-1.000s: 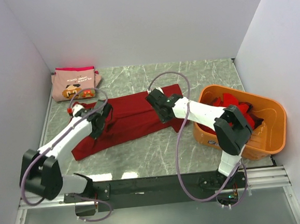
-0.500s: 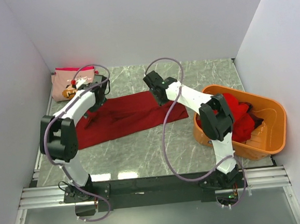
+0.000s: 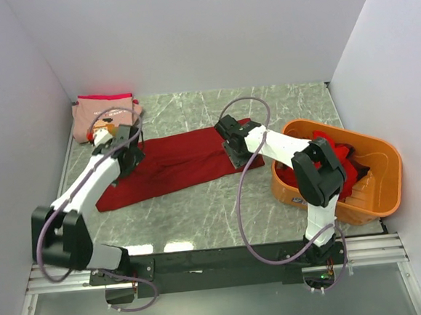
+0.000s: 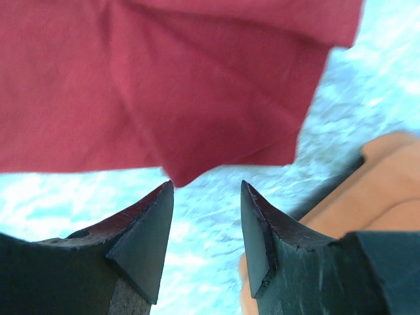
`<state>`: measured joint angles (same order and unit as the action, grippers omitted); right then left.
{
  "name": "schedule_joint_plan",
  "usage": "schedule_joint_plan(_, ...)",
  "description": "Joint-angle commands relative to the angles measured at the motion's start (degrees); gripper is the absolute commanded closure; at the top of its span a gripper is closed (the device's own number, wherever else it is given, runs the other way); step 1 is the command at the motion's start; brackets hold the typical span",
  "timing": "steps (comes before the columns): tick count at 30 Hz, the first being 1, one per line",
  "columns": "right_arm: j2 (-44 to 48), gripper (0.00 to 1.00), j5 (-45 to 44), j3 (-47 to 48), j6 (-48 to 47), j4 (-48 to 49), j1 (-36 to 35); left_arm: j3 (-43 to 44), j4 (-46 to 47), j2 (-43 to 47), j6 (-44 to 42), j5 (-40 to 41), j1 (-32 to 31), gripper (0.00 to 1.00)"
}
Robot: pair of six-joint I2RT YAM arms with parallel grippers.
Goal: Fold and stack the t-shirts
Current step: Fold the tshirt
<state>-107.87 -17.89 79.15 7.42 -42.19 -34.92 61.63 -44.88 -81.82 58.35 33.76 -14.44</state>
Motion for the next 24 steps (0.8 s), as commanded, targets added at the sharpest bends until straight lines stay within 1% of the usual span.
schedule_joint_plan(1,2.9,0.48,3.3,-0.9,1.4,1.6,-0.8,-6.1,6.0,5.1,1.9,-5.6,-0.1,0.01)
schedule_joint_plan(3,1.4,0.48,3.4,-0.1,1.5,1.1,-0.8,-8.5,7.7,6.0,2.0,-5.7,-0.1,0.00)
schedule_joint_plan(6,0.5,0.48,4.6,-0.4,1.3,1.6,-0.9,-9.2,7.5,5.5,2.3,-5.9,-0.1,0.01)
schedule_joint_plan(9,-0.6,0.49,6.5,-0.6,1.2,2.6,-0.9,-9.9,8.4,3.8,2.6,-5.5,0.0,0.00)
schedule_joint_plan(12,-2.2,0.51,5.3,0.2,1.7,2.5,-0.7,-9.7,10.3,1.1,2.3,-5.6,0.4,0.01)
schedule_joint_plan(15,-3.7,0.59,0.2,1.6,2.9,1.1,-0.3,-8.7,10.3,-2.0,2.4,-4.8,0.9,0.01)
schedule_joint_plan(18,-5.1,0.63,-1.3,2.9,3.0,0.4,0.8,-8.5,10.2,-4.6,2.7,-3.9,1.9,0.01)
schedule_joint_plan(19,-5.3,0.74,-1.3,3.2,3.2,0.4,1.2,-8.6,10.2,-5.4,2.9,-4.0,2.4,0.01)
schedule_joint_plan(21,-5.6,0.89,-2.6,4.2,3.3,0.2,1.6,-9.2,10.7,-5.6,3.0,-4.4,3.3,0.01)
schedule_joint_plan(22,-5.7,1.00,-3.3,4.7,3.3,0.2,1.9,-9.5,11.0,-5.6,3.1,-4.3,3.6,0.01)
schedule_joint_plan(24,-6.0,1.00,-4.0,6.6,3.2,-1.0,2.3,-10.0,11.7,-5.8,3.1,-4.3,4.4,0.01)
